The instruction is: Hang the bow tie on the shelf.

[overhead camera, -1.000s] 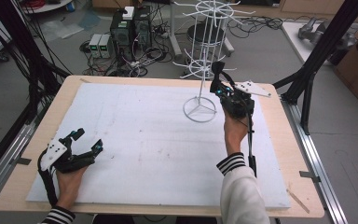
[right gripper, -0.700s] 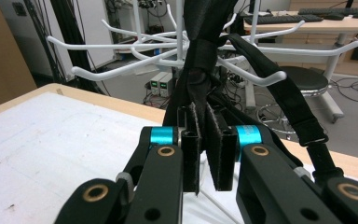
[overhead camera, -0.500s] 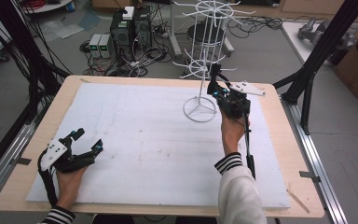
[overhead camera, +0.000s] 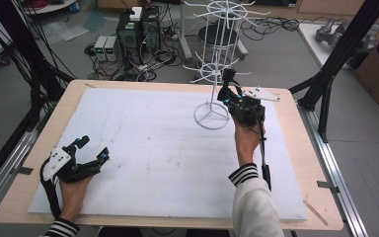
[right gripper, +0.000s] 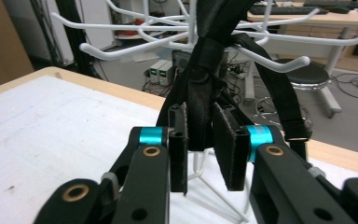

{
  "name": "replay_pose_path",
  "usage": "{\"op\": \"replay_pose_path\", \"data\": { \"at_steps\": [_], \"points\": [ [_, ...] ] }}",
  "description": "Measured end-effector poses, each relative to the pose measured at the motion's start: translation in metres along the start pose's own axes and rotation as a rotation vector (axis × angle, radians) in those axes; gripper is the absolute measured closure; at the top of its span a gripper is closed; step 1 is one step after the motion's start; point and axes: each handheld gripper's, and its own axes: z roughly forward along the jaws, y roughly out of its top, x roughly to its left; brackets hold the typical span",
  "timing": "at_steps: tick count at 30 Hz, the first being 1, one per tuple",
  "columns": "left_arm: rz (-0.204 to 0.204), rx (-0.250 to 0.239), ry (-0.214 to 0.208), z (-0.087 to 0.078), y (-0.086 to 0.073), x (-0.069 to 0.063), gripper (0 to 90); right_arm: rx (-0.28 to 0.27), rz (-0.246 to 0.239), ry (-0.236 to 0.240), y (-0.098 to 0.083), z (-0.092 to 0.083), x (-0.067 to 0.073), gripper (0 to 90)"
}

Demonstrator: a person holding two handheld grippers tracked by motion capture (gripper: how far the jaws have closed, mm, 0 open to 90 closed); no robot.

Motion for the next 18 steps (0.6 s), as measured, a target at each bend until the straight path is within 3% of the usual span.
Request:
{"op": "replay_pose_path", "data": {
  "at_steps": [3,6,12,15,17,18],
  "points": [
    [-0.001,0.0,0.0,0.0,0.0,0.0,15.1,0.0,0.004,0.004,0.0,0.0,0.003,46.9],
    [-0.002,0.0,0.0,0.0,0.0,0.0,15.1,0.024,-0.016,-0.008,0.0,-0.001,0.008,30.7],
    [-0.002,0.001,0.0,0.0,0.0,0.0,15.1,-0.003,-0.02,0.0,-0.004,-0.014,0.016,12.1],
    [-0.002,-0.001,0.001,0.0,0.0,0.0,15.1,-0.001,-0.056,0.011,-0.006,-0.024,0.018,9.4],
    [-0.001,0.0,0.001,0.0,0.0,0.0,15.1,-0.009,-0.074,0.007,-0.008,-0.031,0.019,0.3],
    [-0.003,0.0,0.001,0.0,0.0,0.0,15.1,-0.012,-0.074,0.002,-0.009,-0.037,0.02,0.4]
  ]
}}
